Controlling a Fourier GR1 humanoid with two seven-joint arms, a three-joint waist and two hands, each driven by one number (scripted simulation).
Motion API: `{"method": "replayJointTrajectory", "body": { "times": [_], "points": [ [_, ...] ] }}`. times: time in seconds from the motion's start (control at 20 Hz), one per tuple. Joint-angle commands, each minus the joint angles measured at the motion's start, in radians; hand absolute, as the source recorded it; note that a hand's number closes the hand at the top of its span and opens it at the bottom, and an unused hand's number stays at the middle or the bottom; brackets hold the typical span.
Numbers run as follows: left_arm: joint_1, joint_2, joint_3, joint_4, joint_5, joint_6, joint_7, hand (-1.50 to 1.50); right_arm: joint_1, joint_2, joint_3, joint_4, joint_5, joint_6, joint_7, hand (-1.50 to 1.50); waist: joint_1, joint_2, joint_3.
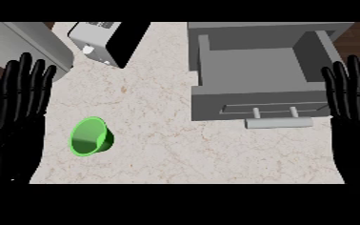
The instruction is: Pick up the cup, place it into the drawer and close the drawer
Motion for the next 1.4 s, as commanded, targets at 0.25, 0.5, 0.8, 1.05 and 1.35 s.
{"method": "replayJointTrajectory", "body": {
  "times": [0.25,0.5,0.8,1.05,1.35],
  "points": [
    [0.059,-0.048,-0.008,-0.046,-0.096,0.073,-0.023,-1.50,-0.002,-0.009,0.047,-0.020,-0.009,0.045,0.052,-1.50,0.029,-0.013,-0.021],
    [0.055,-0.095,-0.001,0.007,0.061,0.099,0.054,-1.50,0.024,0.004,0.063,0.002,-0.110,0.099,0.088,-1.50,0.027,-0.012,-0.021],
    [0.054,-0.096,-0.045,0.035,0.061,0.149,0.022,-1.50,-0.007,-0.002,-0.002,-0.006,-0.153,0.092,0.107,-1.50,0.025,-0.013,-0.021],
    [0.012,-0.076,-0.005,0.036,0.060,0.155,0.058,-1.50,-0.026,0.017,0.042,0.101,-0.081,0.100,0.042,-1.50,0.027,-0.012,-0.021],
    [0.026,-0.092,-0.018,0.069,0.061,0.169,0.034,-1.50,-0.094,0.006,0.037,-0.005,-0.109,0.070,0.210,-1.50,0.028,-0.013,-0.021]
  ]
}}
